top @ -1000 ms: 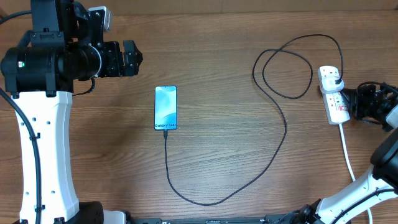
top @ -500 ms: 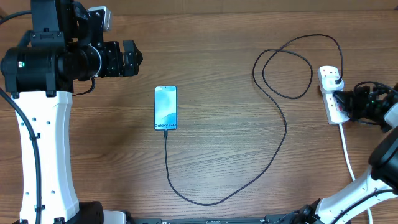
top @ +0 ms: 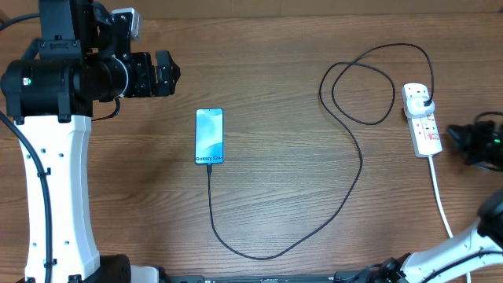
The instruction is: Plug charger to phone and switch on socket
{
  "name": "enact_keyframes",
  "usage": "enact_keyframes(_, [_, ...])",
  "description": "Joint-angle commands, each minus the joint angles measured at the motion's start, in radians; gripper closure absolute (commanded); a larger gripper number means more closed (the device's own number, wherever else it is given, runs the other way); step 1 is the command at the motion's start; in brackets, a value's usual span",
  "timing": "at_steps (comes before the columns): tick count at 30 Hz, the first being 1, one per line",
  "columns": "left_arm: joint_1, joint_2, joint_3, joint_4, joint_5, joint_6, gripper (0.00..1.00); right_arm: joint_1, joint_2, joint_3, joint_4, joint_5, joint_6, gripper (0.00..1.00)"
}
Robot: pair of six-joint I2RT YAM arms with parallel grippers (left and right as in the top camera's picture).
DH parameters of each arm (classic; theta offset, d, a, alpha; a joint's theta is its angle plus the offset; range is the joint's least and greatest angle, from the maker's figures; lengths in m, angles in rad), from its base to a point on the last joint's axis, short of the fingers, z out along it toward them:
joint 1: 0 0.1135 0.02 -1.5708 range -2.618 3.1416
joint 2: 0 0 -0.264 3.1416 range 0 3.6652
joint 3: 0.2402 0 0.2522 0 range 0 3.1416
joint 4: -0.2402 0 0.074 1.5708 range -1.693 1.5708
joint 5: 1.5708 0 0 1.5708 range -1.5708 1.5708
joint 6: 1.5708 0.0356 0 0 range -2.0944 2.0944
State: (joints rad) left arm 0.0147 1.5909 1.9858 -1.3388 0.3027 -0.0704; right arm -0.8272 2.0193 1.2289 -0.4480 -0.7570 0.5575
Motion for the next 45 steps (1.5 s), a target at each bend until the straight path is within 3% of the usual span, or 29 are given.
enact_keyframes(1, [-0.002, 0.006, 0.010, 0.004, 0.001, 0.011, 0.01, -0.023, -0.151, 0.062, -0.020, -0.009, -0.030, 0.96])
enact_keyframes(12, [-0.002, 0.006, 0.010, 0.004, 0.001, 0.011, 0.00, 0.077, -0.485, 0.124, -0.132, 0.005, -0.148, 0.96])
enact_keyframes(20, [-0.002, 0.006, 0.010, 0.004, 0.001, 0.011, 0.01, 0.272, -0.640, 0.248, -0.325, 0.198, -0.237, 0.96])
enact_keyframes(30, [-0.002, 0.006, 0.010, 0.004, 0.001, 0.011, 0.00, 0.605, -0.703, 0.422, -0.573, 0.478, -0.362, 0.96])
enact_keyframes(43, [-0.002, 0.006, 0.010, 0.004, 0.001, 0.011, 0.01, 1.011, -0.768, 0.425, -0.719, 0.783, -0.384, 0.96])
enact_keyframes(44, [-0.002, 0.006, 0.010, 0.004, 0.001, 0.011, 0.00, 1.027, -0.768, 0.425, -0.723, 0.783, -0.384, 0.96])
enact_keyframes(45, [-0.002, 0.006, 0.010, 0.004, 0.001, 0.011, 0.00, 1.039, -0.768, 0.425, -0.726, 0.782, -0.383, 0.89])
